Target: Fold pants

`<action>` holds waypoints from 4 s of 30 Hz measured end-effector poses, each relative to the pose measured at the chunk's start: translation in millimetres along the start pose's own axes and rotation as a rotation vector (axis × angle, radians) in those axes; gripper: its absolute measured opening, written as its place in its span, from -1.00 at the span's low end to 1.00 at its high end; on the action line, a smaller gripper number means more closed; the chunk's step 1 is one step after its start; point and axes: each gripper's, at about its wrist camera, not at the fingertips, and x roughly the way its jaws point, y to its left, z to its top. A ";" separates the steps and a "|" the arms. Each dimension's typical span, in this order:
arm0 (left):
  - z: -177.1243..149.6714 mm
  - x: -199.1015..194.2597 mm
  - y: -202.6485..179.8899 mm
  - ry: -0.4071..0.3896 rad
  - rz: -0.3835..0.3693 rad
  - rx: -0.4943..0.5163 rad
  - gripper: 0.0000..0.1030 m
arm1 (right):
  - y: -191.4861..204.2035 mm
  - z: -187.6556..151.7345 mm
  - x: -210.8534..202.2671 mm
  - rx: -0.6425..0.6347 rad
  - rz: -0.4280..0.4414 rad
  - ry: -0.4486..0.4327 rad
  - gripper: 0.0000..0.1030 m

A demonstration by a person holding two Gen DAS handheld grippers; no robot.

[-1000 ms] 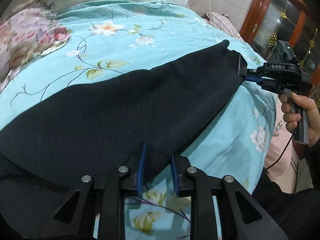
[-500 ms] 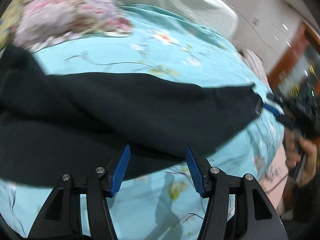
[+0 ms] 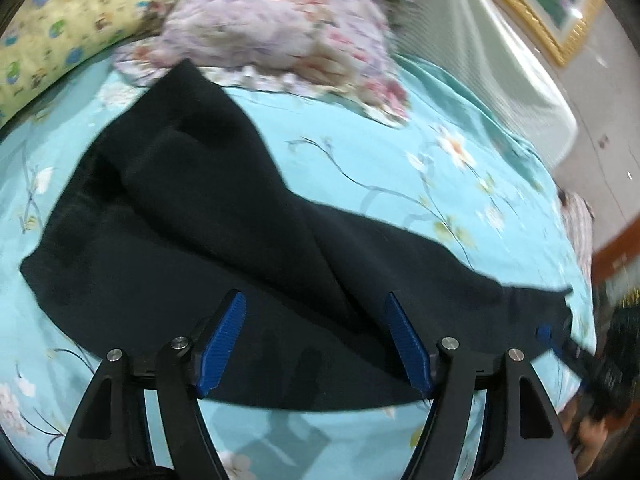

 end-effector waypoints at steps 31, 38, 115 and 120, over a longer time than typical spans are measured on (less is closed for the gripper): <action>103.9 54.2 22.8 0.083 0.388 -0.031 0.21 | 186.7 -11.6 193.8 -0.642 0.211 0.316 -0.13; 100.4 60.5 28.0 0.083 0.338 -0.042 -0.68 | 182.7 -14.6 199.0 -0.664 0.186 0.332 -0.87; -28.1 -52.2 182.4 -0.134 0.051 -0.461 0.11 | 146.9 31.3 149.9 -0.406 0.081 0.210 -0.14; -21.8 -43.1 185.0 -0.120 0.060 -0.463 0.11 | 135.8 62.3 182.2 -0.399 0.052 0.260 -0.14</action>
